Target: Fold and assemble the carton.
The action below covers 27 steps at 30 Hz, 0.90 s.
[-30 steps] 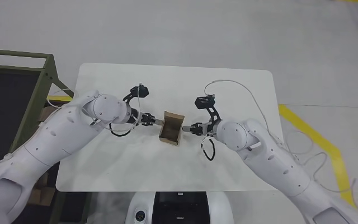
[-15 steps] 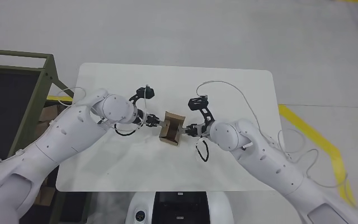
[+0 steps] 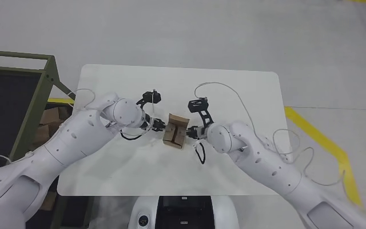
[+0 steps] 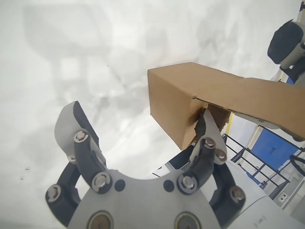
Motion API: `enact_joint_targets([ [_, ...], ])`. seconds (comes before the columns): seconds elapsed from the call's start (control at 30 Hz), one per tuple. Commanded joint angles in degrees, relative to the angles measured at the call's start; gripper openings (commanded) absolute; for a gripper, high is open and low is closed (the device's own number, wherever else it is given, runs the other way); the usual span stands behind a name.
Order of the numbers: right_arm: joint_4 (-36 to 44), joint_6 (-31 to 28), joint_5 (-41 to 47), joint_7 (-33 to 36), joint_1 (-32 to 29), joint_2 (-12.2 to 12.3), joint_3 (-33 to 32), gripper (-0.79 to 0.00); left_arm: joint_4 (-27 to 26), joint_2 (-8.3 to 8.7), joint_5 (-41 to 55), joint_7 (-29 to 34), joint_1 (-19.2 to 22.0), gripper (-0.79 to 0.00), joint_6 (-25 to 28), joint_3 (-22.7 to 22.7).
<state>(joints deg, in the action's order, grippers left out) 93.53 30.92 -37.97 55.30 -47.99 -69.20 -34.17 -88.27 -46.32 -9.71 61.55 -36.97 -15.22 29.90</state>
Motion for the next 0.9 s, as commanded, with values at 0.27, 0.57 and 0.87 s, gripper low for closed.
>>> enact_joint_targets([
  [0.27,-3.1,4.0,-3.8,2.5,2.5,-2.3,2.8,0.0,0.6,-1.34,-2.7,1.4,0.0,0.0,-2.1,-0.2],
  [0.57,-4.8,5.4,-5.5,3.3,3.5,-4.0,3.6,0.0,0.4,-2.14,-4.1,2.7,-0.5,0.0,-3.3,0.2],
  [0.87,-5.5,5.5,-7.2,4.1,3.4,-5.1,3.4,0.0,0.1,-2.52,-5.4,3.8,-1.4,0.0,-3.5,1.0],
])
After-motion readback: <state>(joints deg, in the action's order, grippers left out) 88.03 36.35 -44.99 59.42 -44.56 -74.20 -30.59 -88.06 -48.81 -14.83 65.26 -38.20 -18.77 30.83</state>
